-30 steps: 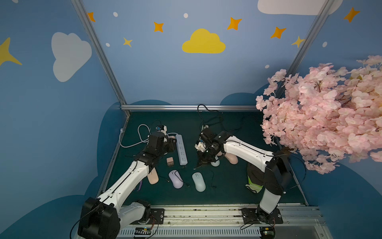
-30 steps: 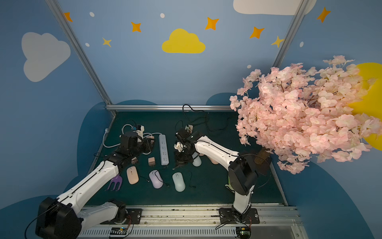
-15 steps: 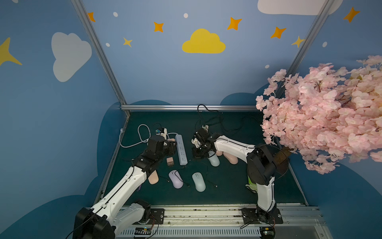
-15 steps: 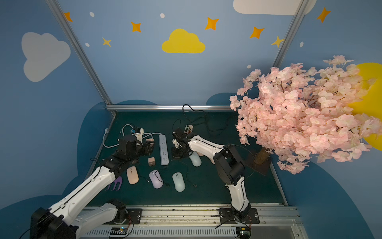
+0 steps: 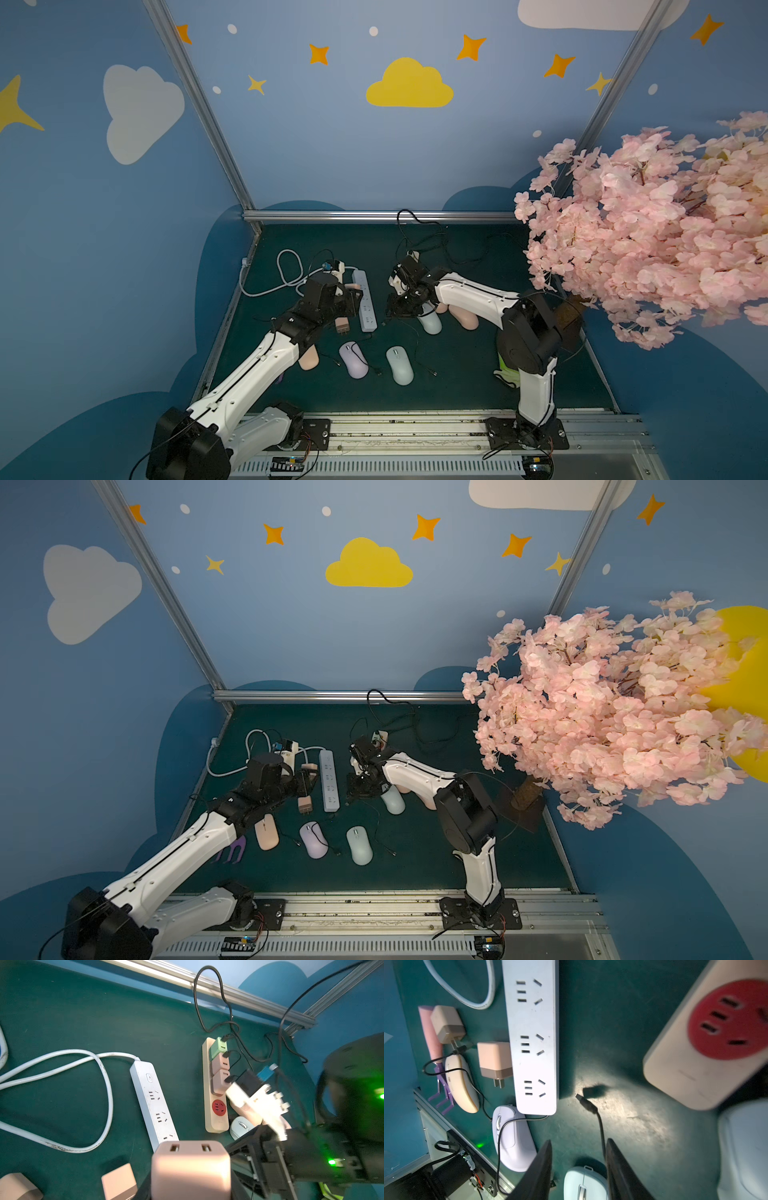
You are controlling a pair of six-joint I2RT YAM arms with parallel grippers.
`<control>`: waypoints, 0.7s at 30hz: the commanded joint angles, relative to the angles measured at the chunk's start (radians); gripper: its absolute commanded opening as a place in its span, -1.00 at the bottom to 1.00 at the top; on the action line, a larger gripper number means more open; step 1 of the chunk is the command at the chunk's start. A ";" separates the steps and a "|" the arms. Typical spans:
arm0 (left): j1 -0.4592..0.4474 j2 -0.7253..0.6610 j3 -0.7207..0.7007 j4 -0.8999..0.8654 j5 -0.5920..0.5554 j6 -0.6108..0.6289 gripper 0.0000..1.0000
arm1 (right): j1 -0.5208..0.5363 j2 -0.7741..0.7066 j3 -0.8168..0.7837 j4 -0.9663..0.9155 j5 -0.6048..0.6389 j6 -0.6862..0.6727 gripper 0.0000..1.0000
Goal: Unplug the wireless mouse
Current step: Place the power cord at the center of the board.
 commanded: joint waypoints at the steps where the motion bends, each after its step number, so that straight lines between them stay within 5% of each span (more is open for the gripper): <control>1: -0.068 0.028 0.042 -0.059 0.002 0.026 -0.94 | -0.025 -0.160 -0.055 -0.011 0.074 -0.020 -0.06; 13: -0.315 0.180 0.042 -0.098 0.037 0.018 -0.93 | -0.143 -0.515 -0.279 -0.072 0.245 0.011 -0.09; 21: -0.339 0.388 0.100 -0.084 0.074 0.072 -0.93 | -0.173 -0.679 -0.431 0.028 0.339 0.014 -0.09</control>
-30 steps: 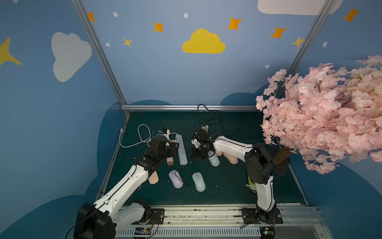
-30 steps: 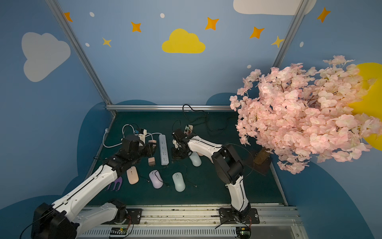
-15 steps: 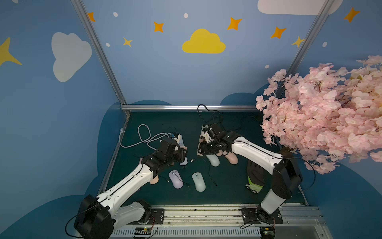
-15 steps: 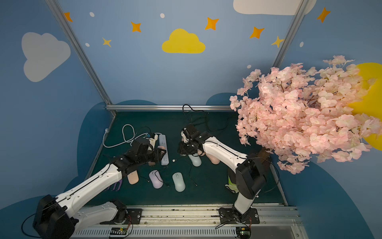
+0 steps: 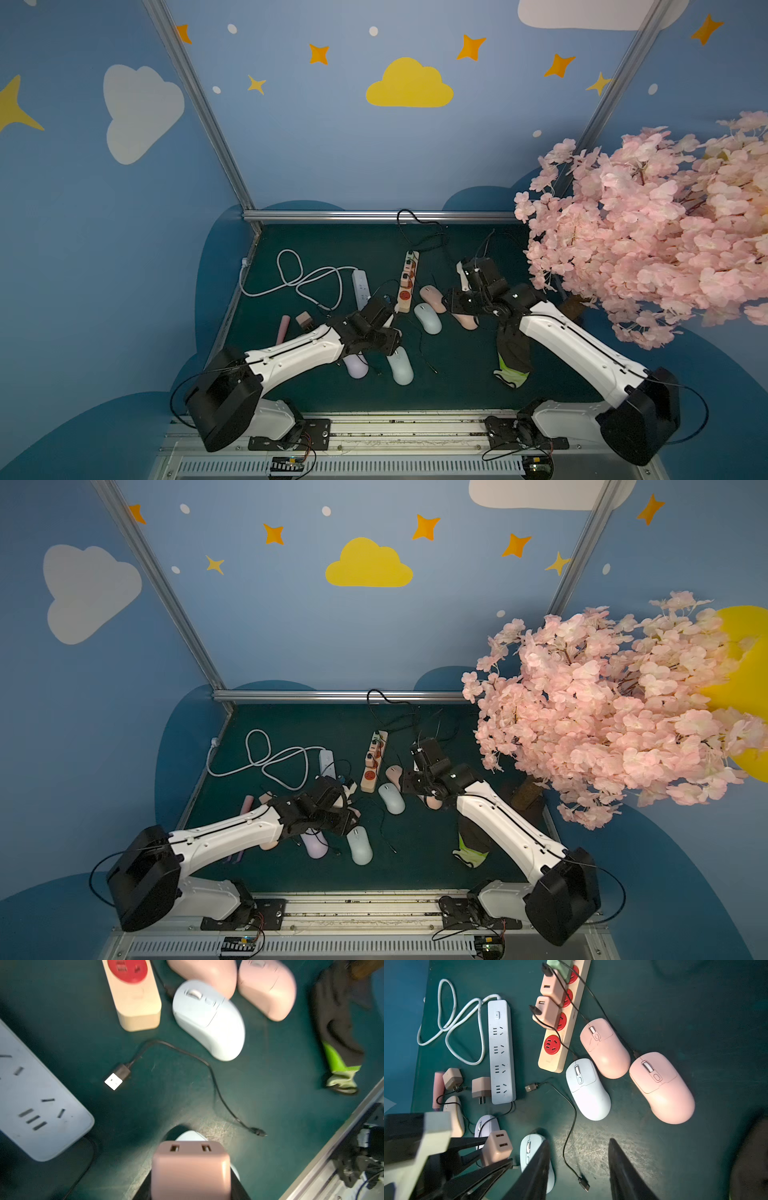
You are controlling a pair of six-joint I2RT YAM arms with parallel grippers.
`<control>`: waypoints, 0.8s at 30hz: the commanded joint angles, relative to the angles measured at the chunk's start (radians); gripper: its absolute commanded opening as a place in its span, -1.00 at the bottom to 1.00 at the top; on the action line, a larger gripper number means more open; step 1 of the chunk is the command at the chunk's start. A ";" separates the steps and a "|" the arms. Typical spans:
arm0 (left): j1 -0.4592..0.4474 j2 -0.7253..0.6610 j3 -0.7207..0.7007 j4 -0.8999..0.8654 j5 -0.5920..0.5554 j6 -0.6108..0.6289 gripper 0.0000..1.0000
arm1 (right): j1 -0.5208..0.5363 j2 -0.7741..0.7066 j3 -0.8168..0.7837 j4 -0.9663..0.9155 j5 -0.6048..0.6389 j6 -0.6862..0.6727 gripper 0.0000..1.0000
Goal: Unplug the wireless mouse
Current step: Place the plug at the center of the board.
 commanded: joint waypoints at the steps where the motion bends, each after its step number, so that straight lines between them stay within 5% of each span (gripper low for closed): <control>1: 0.009 0.074 0.085 -0.039 -0.009 0.035 -0.93 | -0.007 -0.038 -0.034 0.036 0.051 0.005 -0.09; 7: 0.055 0.197 0.167 -0.072 -0.010 0.080 -0.90 | -0.016 -0.054 -0.048 0.021 0.050 -0.001 -0.09; 19: 0.093 0.291 0.187 -0.099 0.022 0.110 -0.54 | -0.023 -0.031 -0.048 0.001 0.036 0.012 -0.08; 24: 0.095 0.311 0.194 -0.102 0.002 0.104 0.03 | -0.023 -0.008 -0.029 -0.026 0.033 0.018 -0.06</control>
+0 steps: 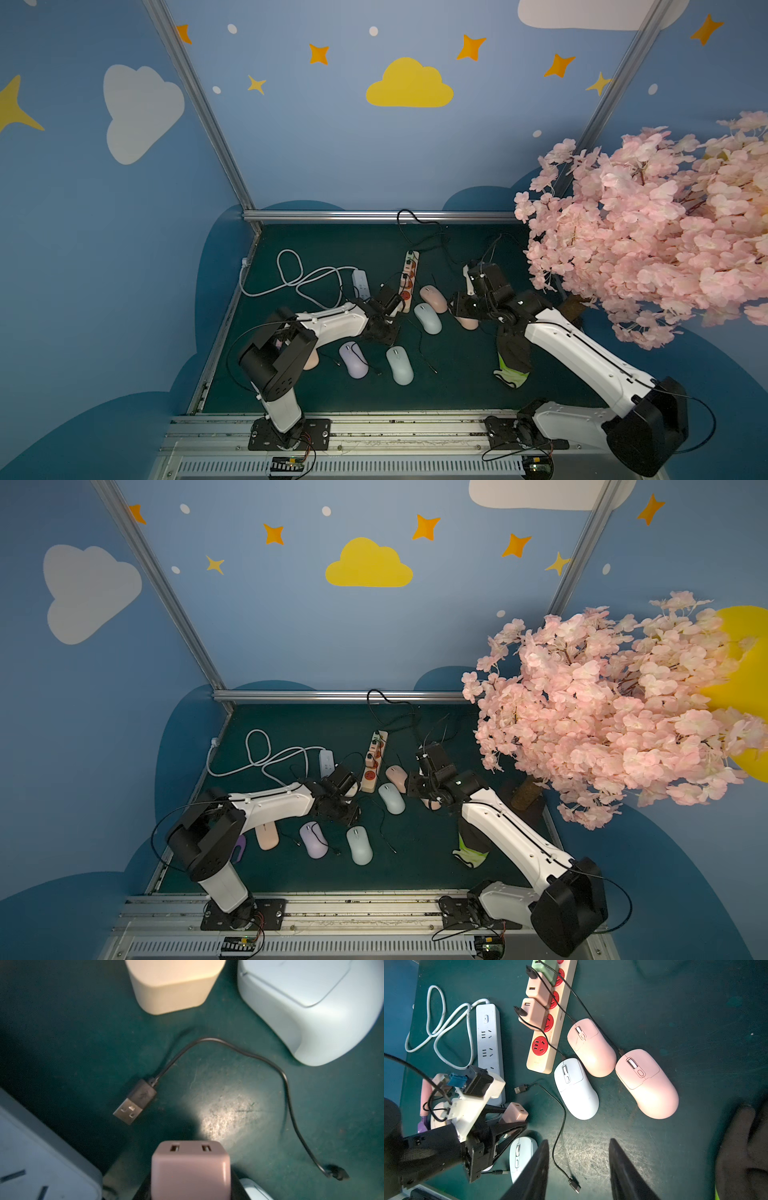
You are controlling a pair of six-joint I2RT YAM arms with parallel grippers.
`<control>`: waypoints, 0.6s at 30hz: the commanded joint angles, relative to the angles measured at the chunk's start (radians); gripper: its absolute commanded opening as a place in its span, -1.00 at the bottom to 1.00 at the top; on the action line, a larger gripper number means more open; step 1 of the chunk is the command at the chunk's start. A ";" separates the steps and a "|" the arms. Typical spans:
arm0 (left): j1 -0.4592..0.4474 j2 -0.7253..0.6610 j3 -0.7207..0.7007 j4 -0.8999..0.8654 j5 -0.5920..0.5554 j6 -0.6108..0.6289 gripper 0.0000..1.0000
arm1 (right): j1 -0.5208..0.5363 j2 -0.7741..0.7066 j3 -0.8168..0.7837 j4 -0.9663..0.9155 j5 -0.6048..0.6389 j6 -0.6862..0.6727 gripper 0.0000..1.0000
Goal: Unplug the wireless mouse
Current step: Place the plug at the center of the board.
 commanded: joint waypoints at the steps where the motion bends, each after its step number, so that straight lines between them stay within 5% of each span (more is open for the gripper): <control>1: 0.007 0.006 0.023 -0.023 -0.012 0.007 0.16 | -0.004 0.020 0.016 -0.042 0.003 0.012 -0.05; 5: 0.010 -0.003 0.024 -0.026 -0.031 0.005 0.58 | -0.006 0.035 0.021 -0.057 0.004 0.014 -0.03; 12: 0.010 -0.111 0.015 -0.031 -0.036 -0.013 0.68 | -0.007 0.051 0.034 -0.067 -0.003 -0.032 0.03; 18: 0.011 -0.176 0.061 -0.063 -0.030 -0.021 0.99 | -0.007 0.099 0.054 -0.028 -0.021 -0.104 0.41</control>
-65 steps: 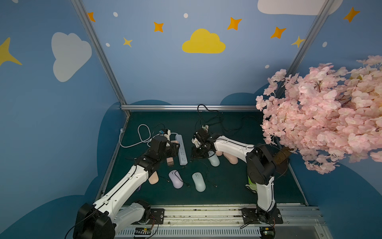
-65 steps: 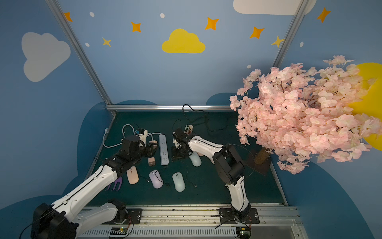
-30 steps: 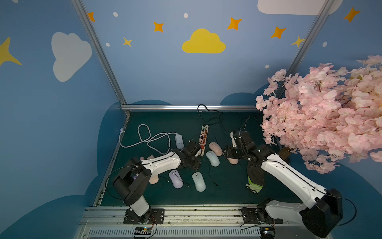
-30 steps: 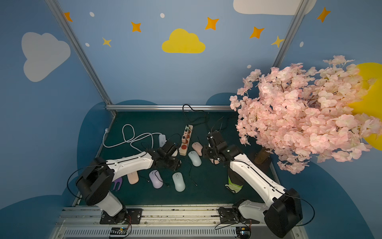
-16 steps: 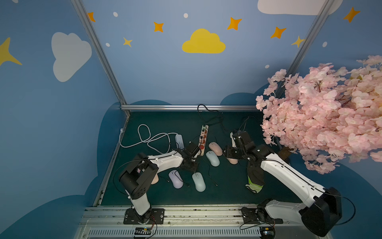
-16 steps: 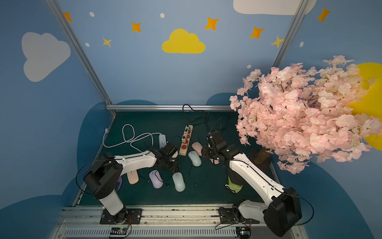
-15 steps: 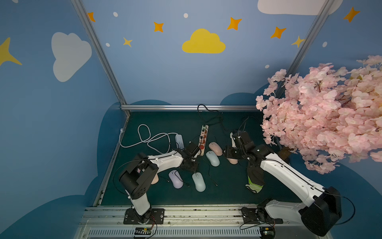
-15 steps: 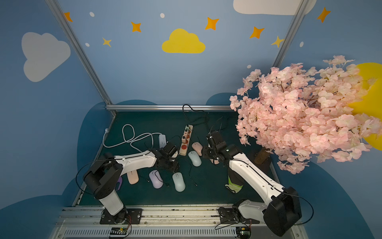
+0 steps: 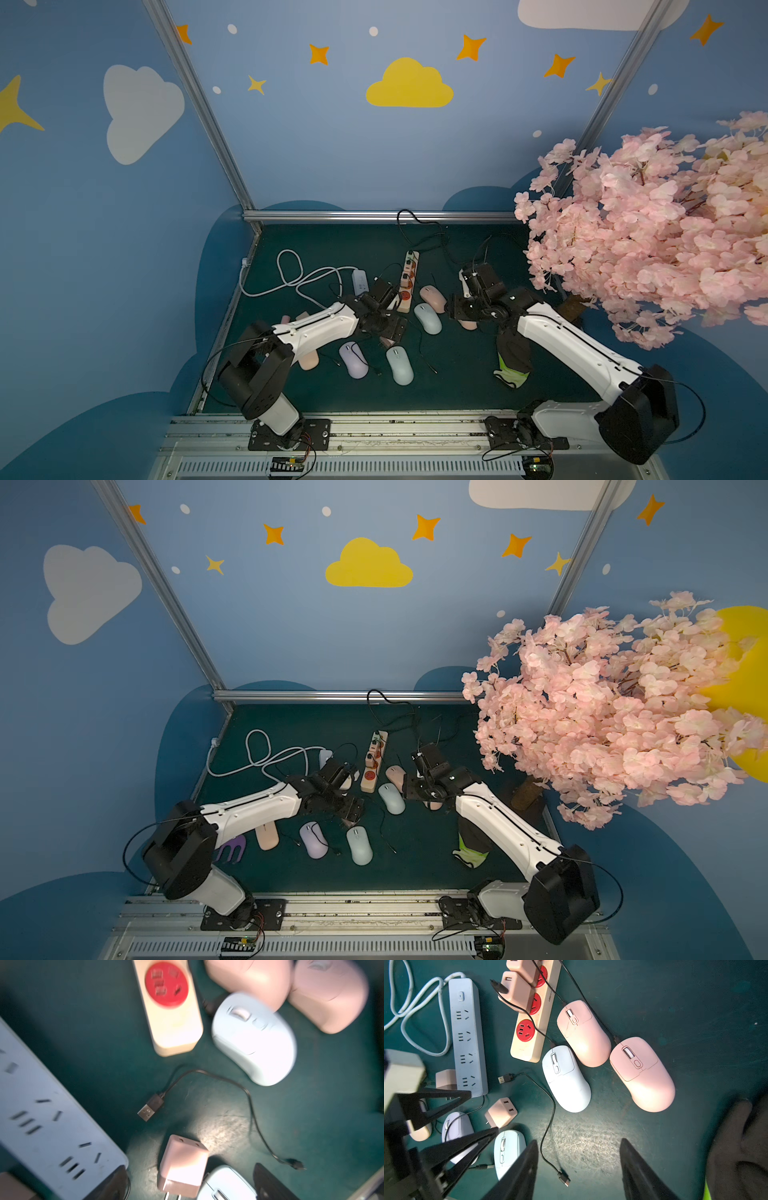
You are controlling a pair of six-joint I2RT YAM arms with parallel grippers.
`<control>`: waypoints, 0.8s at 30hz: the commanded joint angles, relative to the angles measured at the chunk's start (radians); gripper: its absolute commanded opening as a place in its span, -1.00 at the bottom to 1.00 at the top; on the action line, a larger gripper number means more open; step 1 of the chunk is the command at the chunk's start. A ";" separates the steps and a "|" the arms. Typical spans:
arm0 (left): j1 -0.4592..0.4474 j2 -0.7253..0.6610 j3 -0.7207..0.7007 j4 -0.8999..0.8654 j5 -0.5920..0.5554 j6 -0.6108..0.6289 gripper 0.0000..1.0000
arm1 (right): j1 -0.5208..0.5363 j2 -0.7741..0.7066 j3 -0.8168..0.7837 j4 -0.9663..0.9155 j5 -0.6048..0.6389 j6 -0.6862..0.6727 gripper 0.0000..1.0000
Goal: Unplug the wireless mouse
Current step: Place the plug at the center of the board.
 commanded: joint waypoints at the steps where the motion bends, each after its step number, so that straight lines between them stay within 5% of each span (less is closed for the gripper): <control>1: 0.004 -0.013 0.056 -0.051 -0.004 -0.020 1.00 | -0.006 0.040 0.030 0.037 -0.026 -0.066 0.57; 2: 0.005 -0.016 0.072 -0.062 -0.004 -0.028 1.00 | -0.006 0.067 0.033 0.062 -0.046 -0.094 0.73; 9: 0.016 -0.088 -0.007 0.061 -0.019 -0.071 1.00 | -0.007 0.301 0.248 -0.118 -0.173 -0.232 0.68; 14: 0.101 -0.142 -0.047 0.087 0.133 -0.122 1.00 | 0.009 0.473 0.362 -0.228 -0.171 -0.286 0.29; 24: 0.252 -0.282 -0.205 0.271 0.307 -0.246 0.93 | 0.027 0.590 0.403 -0.257 -0.200 -0.319 0.20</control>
